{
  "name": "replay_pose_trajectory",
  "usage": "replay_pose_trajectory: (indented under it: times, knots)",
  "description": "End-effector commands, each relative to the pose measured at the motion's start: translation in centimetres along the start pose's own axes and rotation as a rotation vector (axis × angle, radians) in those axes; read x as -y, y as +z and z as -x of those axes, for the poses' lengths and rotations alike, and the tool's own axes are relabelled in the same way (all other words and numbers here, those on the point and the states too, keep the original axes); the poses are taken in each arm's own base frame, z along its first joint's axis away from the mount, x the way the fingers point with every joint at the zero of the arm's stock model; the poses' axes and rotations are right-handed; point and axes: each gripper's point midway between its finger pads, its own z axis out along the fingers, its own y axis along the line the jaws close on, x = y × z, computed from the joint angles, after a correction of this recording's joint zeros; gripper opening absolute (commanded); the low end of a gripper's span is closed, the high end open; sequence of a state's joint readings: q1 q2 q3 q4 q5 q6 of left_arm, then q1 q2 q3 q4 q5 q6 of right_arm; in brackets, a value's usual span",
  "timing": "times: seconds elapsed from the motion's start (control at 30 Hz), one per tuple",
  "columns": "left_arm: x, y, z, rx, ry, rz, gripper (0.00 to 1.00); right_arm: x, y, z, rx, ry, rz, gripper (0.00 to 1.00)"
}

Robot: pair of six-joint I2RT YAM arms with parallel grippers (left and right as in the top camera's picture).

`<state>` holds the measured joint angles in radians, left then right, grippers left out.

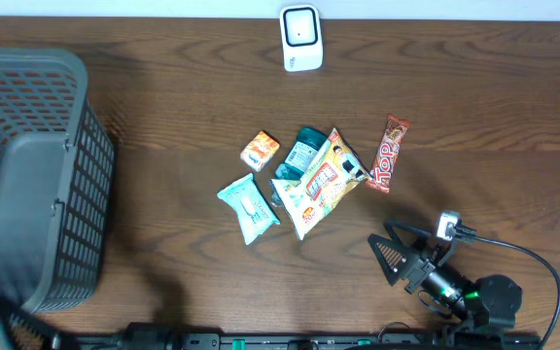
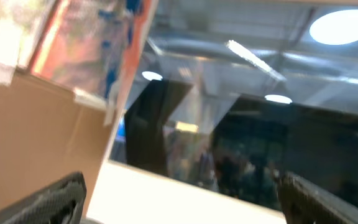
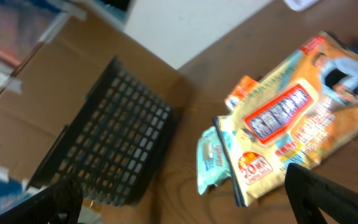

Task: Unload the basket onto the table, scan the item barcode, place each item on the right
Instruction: 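Reach the right gripper toward the yellow pack on the table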

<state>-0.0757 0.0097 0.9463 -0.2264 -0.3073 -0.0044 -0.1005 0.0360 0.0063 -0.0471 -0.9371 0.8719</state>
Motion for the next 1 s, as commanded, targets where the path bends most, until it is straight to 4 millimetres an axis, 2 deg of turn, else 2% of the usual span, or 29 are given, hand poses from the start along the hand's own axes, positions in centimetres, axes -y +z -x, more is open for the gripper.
replay_pose_trajectory:
  times: [0.0,0.2,0.37,0.43,0.6,0.7,0.83,0.97]
  knots:
    - [-1.0,2.0,-4.0,-0.078,0.017,0.092,0.98,2.0,0.1,0.4,0.033,0.032,-0.088,0.99]
    - [-0.5,4.0,-7.0,-0.131,0.028,0.098,0.98,5.8,0.3,0.0,0.033,0.219,-0.244,0.99]
    - [-0.6,4.1,-10.4,-0.241,0.059,0.109,0.98,10.0,0.4,-2.4,-0.023,0.33,-0.439,0.99]
    - [-0.9,3.8,-12.0,-0.294,0.083,0.114,0.97,10.7,0.9,-3.1,-0.05,0.331,-0.474,0.99]
    - [-1.2,3.3,-14.9,-0.383,0.114,0.119,0.98,10.8,3.5,-4.9,-0.117,0.348,-0.497,0.99]
    - [-1.4,3.1,-16.2,-0.407,0.124,0.121,0.98,10.7,5.7,-6.0,-0.185,0.324,-0.521,0.99]
    - [-1.6,2.6,-16.8,-0.409,0.125,0.121,0.98,12.3,8.5,-7.1,-0.274,0.321,-0.626,0.99]
    - [-1.8,1.9,-16.1,-0.375,0.11,0.118,0.98,14.7,10.8,-7.3,-0.309,0.342,-0.707,0.99]
